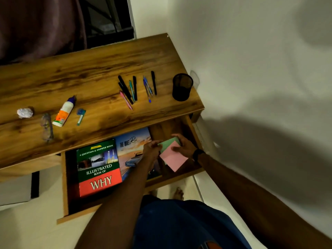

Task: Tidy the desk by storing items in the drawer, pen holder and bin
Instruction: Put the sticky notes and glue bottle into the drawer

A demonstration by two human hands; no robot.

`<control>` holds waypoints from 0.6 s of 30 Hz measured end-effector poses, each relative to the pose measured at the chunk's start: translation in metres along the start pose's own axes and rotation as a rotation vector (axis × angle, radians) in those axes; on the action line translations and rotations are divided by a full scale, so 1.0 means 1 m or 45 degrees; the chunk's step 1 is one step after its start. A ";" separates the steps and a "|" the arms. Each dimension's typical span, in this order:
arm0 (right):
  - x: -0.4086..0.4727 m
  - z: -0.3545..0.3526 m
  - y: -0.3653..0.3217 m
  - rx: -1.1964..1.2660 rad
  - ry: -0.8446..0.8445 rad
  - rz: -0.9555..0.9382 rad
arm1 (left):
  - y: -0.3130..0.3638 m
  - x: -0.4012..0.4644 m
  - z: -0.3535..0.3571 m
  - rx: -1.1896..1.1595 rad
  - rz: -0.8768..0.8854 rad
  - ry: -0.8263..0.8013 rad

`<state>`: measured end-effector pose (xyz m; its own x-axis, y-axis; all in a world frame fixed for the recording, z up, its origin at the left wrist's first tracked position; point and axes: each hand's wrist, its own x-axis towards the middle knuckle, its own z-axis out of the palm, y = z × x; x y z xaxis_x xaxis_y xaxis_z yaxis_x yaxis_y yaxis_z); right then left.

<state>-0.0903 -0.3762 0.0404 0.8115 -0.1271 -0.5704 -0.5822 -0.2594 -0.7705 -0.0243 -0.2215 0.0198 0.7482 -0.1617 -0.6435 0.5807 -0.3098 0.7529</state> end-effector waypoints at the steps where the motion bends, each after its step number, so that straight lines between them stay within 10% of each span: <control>1: 0.001 0.001 0.005 -0.109 0.062 -0.019 | -0.005 0.007 0.003 0.064 -0.008 -0.009; 9: 0.004 0.019 0.034 -0.721 0.367 0.161 | -0.019 0.029 0.021 0.669 0.042 -0.375; 18: 0.012 0.025 0.038 -1.271 -0.086 0.075 | -0.041 0.019 0.032 0.964 0.068 -0.412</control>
<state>-0.1038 -0.3634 -0.0031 0.7601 -0.1192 -0.6388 -0.2876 -0.9432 -0.1662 -0.0443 -0.2424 -0.0277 0.5720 -0.4205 -0.7043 0.0868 -0.8228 0.5617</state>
